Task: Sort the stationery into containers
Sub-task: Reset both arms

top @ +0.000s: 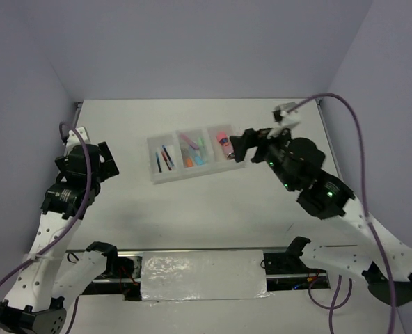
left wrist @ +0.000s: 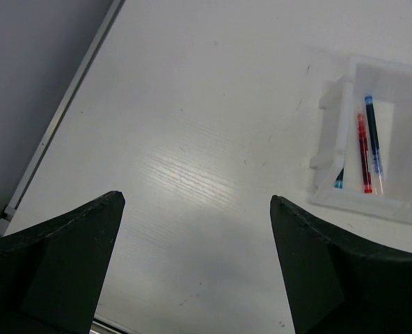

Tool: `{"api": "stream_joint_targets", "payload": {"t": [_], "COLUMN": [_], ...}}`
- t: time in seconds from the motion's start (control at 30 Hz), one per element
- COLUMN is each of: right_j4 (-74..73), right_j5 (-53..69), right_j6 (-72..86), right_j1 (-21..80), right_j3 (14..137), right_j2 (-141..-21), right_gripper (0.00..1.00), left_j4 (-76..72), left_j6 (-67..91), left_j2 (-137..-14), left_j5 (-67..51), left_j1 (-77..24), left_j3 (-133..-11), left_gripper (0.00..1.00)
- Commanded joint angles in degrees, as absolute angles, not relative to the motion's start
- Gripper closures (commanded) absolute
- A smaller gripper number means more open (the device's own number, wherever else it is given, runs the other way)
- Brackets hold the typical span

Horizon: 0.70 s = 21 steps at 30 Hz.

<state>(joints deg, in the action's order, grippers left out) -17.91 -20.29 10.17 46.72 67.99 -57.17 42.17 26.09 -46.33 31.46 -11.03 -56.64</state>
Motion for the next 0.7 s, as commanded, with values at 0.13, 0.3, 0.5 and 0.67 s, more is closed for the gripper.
{"api": "stream_joint_targets", "payload": {"t": [0.13,0.3,0.5,0.67], "right_j4": [-35.94,-44.11,-50.44,-51.86], "right_j5": [-41.73,-45.78,-47.37,-48.16], "right_j6": [16.78,21.69,24.78,25.58], "right_j1": [46.67,46.67,46.67,46.67], "right_j3": [61.36,59.68,58.27,58.01], "right_j2": [-40.36,-31.74,-25.93,-25.49], "right_gripper": [0.00,0.00,0.00,0.00], "left_j4": [42.19,42.19,42.63,42.80], "left_j6": [28.39,29.18,29.71,30.23], "left_j2": [-42.89,-39.83,-36.13,-34.72], "left_j5": [37.17,37.62,38.67,38.67], "left_j1": [-9.76,-9.76,-9.67,-9.76], "left_j3": [-60.47,-59.07,-57.04,-55.99], "left_gripper": [0.01,0.01,0.01,0.01]}}
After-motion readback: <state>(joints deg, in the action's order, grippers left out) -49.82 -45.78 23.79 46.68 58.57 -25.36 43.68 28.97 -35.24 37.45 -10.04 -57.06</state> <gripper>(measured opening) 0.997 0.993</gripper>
